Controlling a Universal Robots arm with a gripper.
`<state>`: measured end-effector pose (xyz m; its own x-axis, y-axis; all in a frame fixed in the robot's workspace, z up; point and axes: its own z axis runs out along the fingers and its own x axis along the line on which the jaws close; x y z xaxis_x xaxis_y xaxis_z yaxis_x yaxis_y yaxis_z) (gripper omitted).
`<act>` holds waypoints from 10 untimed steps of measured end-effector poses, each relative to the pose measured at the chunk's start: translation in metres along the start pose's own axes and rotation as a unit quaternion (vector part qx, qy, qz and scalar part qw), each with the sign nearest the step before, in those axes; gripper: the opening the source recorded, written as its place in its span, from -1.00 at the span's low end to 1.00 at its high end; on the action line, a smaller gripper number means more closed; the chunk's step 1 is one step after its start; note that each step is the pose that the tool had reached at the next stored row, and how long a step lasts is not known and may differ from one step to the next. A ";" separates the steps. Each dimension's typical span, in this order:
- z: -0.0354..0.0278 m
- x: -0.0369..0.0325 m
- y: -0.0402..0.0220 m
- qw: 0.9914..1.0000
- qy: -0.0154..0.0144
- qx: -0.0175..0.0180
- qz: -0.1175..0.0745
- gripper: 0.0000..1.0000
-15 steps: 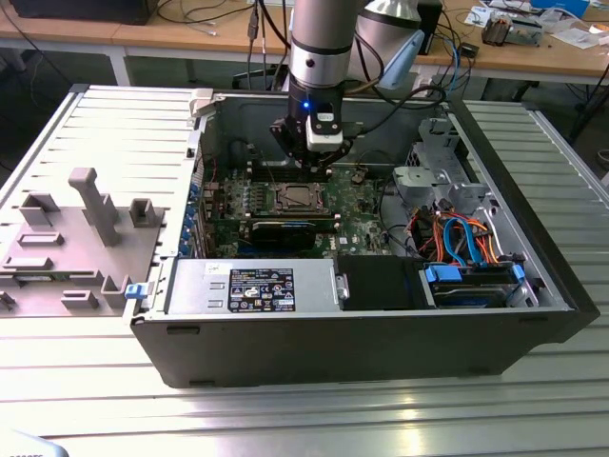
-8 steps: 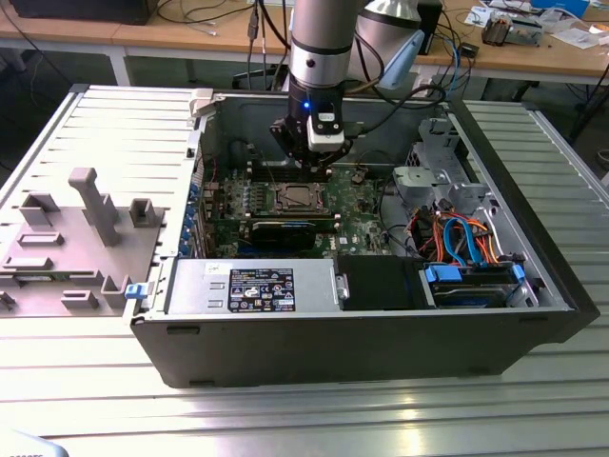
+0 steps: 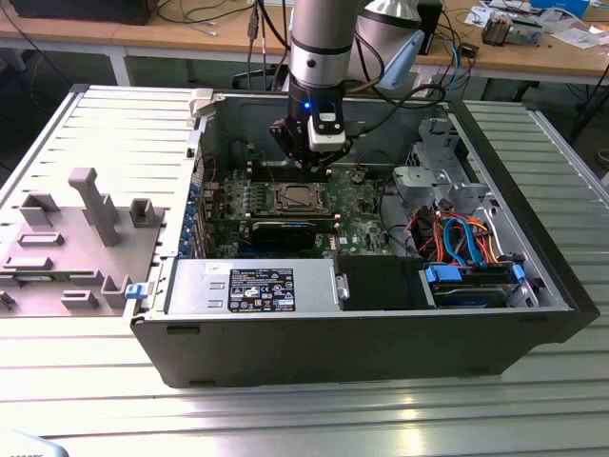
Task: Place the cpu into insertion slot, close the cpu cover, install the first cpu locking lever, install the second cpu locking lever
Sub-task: 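Install the first cpu locking lever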
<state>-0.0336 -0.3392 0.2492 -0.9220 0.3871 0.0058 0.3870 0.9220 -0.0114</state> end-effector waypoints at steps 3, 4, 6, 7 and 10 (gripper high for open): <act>0.0000 0.0000 0.0000 1.000 0.000 0.000 -0.003 -0.79; 0.0000 0.0000 0.0000 1.000 0.000 0.000 -0.005 -0.79; 0.0000 0.0000 0.0000 1.000 0.000 0.000 -0.007 -0.79; 0.0000 0.0000 0.0000 1.000 0.000 0.000 -0.009 -0.79; 0.0000 0.0000 0.0000 1.000 0.000 0.000 -0.012 -0.79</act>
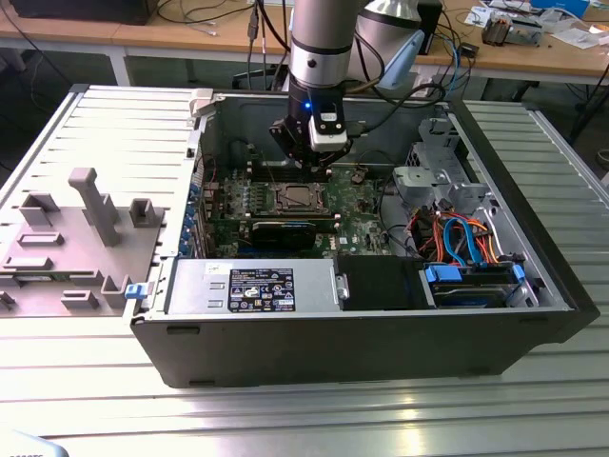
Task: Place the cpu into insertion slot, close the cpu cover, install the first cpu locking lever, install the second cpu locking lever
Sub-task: 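Install the first cpu locking lever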
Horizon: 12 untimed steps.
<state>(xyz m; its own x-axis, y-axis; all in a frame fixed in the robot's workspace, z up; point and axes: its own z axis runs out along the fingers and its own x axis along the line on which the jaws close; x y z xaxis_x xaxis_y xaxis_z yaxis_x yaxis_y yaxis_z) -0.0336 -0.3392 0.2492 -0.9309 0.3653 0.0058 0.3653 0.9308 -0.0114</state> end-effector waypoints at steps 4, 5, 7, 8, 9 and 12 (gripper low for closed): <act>0.0000 0.0000 0.0000 1.000 0.000 0.000 -0.006 -0.79; 0.0000 0.0000 0.0000 1.000 0.000 0.000 -0.007 -0.79; 0.0000 0.0000 0.0000 1.000 0.000 0.000 -0.009 -0.79; 0.0000 0.0000 0.0000 1.000 0.000 0.000 -0.011 -0.79; 0.0000 0.0000 0.0000 1.000 0.000 0.000 -0.013 -0.79; 0.0000 0.0000 0.0000 1.000 0.000 0.000 -0.018 -0.79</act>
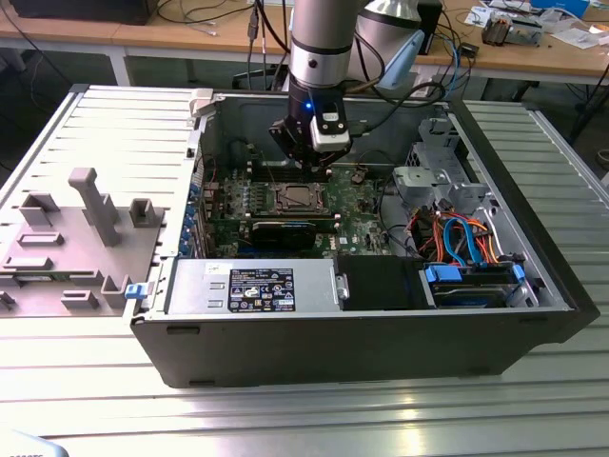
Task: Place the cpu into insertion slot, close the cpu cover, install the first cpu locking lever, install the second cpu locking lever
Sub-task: 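Install the first cpu locking lever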
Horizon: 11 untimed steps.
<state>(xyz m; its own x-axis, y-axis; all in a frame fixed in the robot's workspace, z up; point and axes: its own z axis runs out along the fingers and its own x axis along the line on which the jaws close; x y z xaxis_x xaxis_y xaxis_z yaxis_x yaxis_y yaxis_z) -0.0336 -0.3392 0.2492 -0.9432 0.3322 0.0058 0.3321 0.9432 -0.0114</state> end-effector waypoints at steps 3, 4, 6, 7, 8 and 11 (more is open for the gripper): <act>0.0000 0.0000 0.0000 1.000 0.000 0.000 -0.003 -0.79; 0.0000 0.0000 0.0000 1.000 0.000 0.000 -0.005 -0.79; 0.0000 0.0000 0.0000 1.000 0.000 0.000 -0.007 -0.79; 0.0000 0.0000 0.0000 1.000 0.000 0.000 -0.008 -0.79; 0.0000 0.0000 0.0000 1.000 0.000 0.000 -0.009 -0.79; 0.0000 0.0000 0.0000 1.000 0.000 0.000 -0.013 -0.79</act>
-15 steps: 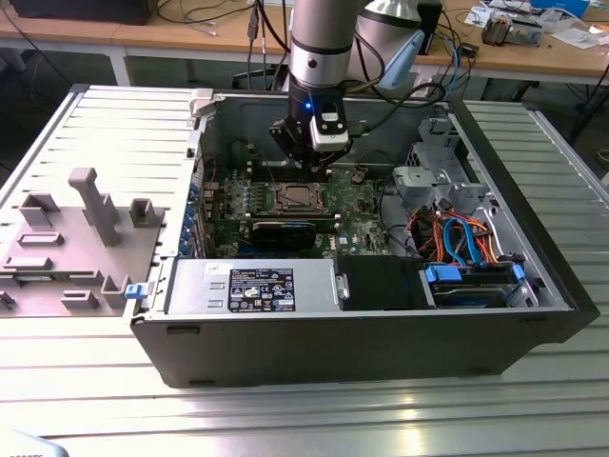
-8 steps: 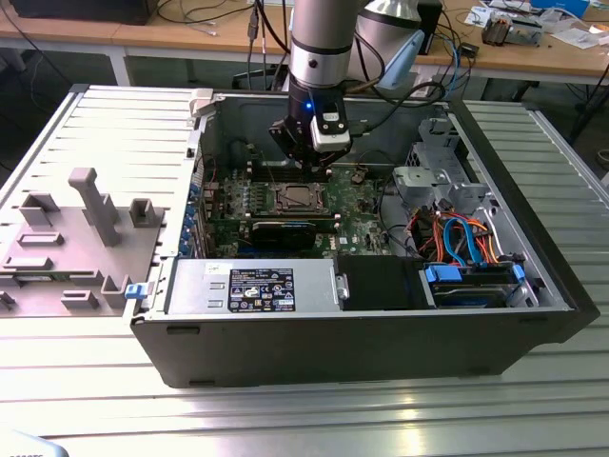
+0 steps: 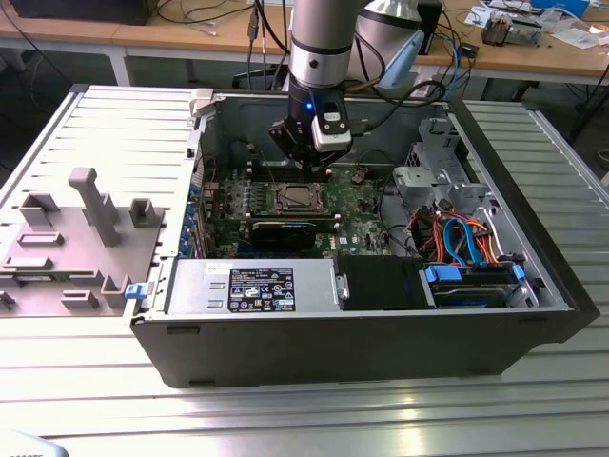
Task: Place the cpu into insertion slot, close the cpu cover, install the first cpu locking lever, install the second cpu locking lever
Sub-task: 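Install the first cpu locking lever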
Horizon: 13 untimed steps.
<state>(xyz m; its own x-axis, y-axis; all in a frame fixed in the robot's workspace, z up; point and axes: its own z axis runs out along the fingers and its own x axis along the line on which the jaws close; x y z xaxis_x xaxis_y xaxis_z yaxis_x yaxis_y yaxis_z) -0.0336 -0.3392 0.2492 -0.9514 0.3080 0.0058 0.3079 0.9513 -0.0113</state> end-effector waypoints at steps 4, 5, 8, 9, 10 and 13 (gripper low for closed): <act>0.0000 0.0000 0.0000 1.000 0.000 0.000 -0.004 -0.79; 0.0000 0.0000 0.0000 1.000 0.000 0.000 -0.005 -0.79; 0.0000 0.0000 0.0000 1.000 0.000 0.000 -0.008 -0.79; 0.0000 0.0000 0.0000 1.000 0.000 0.000 -0.010 -0.79; 0.0000 0.0000 0.0000 1.000 0.000 0.000 -0.011 -0.79; 0.0000 0.0000 0.0000 1.000 0.000 0.000 -0.015 -0.79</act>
<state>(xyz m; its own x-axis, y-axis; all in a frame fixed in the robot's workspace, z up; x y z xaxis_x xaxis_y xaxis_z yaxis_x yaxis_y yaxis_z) -0.0336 -0.3392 0.2492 -0.9599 0.2802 0.0058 0.2802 0.9599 -0.0114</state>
